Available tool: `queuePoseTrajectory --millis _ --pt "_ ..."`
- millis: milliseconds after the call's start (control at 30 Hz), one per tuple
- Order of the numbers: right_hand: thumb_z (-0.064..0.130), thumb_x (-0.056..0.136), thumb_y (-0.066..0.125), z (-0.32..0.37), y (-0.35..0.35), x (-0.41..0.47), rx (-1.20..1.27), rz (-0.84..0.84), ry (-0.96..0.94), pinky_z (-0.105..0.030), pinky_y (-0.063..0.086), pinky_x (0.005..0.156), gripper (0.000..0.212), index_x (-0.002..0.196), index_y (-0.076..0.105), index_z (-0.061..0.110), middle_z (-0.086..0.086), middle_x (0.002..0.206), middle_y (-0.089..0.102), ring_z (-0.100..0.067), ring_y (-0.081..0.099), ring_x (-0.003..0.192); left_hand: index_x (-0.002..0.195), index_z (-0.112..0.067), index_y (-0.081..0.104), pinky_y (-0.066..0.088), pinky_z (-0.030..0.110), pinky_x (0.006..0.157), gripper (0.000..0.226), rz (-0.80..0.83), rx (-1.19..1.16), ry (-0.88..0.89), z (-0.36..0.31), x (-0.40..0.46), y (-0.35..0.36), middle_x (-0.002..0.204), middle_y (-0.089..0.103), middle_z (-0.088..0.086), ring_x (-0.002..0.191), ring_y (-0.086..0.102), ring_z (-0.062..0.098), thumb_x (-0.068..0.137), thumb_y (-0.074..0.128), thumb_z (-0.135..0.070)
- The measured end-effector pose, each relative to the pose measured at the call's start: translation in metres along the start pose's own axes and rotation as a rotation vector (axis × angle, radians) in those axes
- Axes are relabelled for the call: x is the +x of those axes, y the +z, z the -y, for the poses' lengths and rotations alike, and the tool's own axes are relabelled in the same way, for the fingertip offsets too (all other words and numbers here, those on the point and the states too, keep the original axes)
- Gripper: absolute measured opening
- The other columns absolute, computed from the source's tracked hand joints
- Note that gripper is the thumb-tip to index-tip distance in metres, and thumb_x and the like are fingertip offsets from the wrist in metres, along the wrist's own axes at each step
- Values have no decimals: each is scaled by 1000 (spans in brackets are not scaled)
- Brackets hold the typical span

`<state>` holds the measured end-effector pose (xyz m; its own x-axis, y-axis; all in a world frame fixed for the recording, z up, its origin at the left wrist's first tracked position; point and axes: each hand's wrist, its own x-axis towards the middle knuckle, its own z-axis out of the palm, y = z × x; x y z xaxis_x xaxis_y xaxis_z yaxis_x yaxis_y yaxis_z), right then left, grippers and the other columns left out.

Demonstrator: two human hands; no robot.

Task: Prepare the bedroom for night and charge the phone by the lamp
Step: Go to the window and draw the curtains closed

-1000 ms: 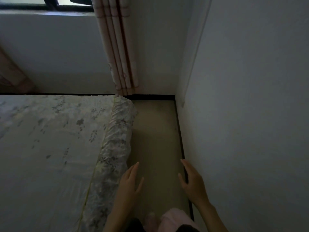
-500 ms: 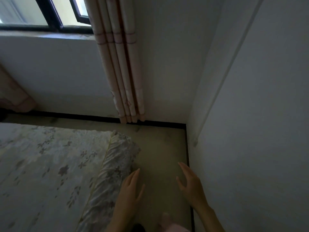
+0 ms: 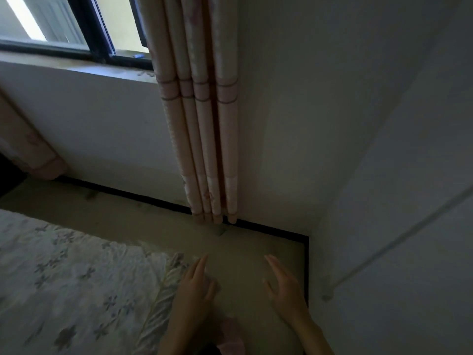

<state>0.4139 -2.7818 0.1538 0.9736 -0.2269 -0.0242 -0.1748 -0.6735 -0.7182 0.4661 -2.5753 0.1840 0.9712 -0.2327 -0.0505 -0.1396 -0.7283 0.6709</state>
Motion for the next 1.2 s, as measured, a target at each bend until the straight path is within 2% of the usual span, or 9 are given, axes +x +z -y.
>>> queuePoseTrajectory --millis 133,267,400,567,700,833,967,1067,1200 --pt "46 80 40 19 -3 90 -30 -25 -77 -9 19 102 60 133 44 19 1 140 42 -1 32 123 134 -9 41 31 26 97 68 -50 -11 -2 -2 77 -15 136 46 12 123 44 27 77 38 -47" --pt "41 83 43 38 6 162 -42 33 -174 -8 18 101 55 135 40 23 16 136 33 6 28 124 133 -11 43 44 33 94 70 -125 -26 -42 4 135 -27 133 49 12 118 48 25 76 36 -52" --pt "44 83 41 51 17 224 -30 122 -239 7 10 95 56 133 43 21 14 134 35 13 23 120 132 -11 44 31 25 96 75 -198 8 -100 9 180 -34 133 50 11 119 47 25 73 29 -55" --pt "41 85 43 64 31 315 -24 305 -353 -20 27 108 53 135 36 28 12 138 37 -1 31 128 134 -11 42 31 26 98 72 -290 -14 -240 14 239 -37 134 49 11 121 46 25 76 35 -53" --pt "26 89 55 83 36 377 -19 412 -459 -18 26 106 51 136 35 27 6 141 40 -1 30 128 129 -7 47 29 28 99 70 -403 -30 -303 7 275 -36 128 54 14 116 49 25 76 34 -51" --pt "43 83 45 108 36 411 23 449 -548 -19 30 106 52 133 32 33 12 137 38 1 31 126 128 -7 48 28 16 99 64 -475 -49 -319 6 302 -48 125 56 14 115 44 13 77 39 -45" --pt "38 84 45 151 30 437 65 352 -701 -8 23 105 55 137 28 36 11 138 39 2 31 129 127 -6 49 29 17 99 61 -530 -41 -260 2 341 -80 124 57 13 114 42 7 79 41 -43" --pt "29 87 47 193 21 453 130 230 -794 -11 21 107 54 138 29 32 14 142 33 1 28 133 132 -12 43 27 24 103 59 -550 -27 -155 -1 379 -111 131 51 8 121 38 6 83 40 -44" --pt "24 91 43 250 4 468 178 -32 -955 -24 24 111 49 137 32 18 2 145 32 -12 30 135 136 -23 33 26 14 105 54 -552 -51 109 -8 430 -166 134 44 -2 126 34 3 86 44 -40"
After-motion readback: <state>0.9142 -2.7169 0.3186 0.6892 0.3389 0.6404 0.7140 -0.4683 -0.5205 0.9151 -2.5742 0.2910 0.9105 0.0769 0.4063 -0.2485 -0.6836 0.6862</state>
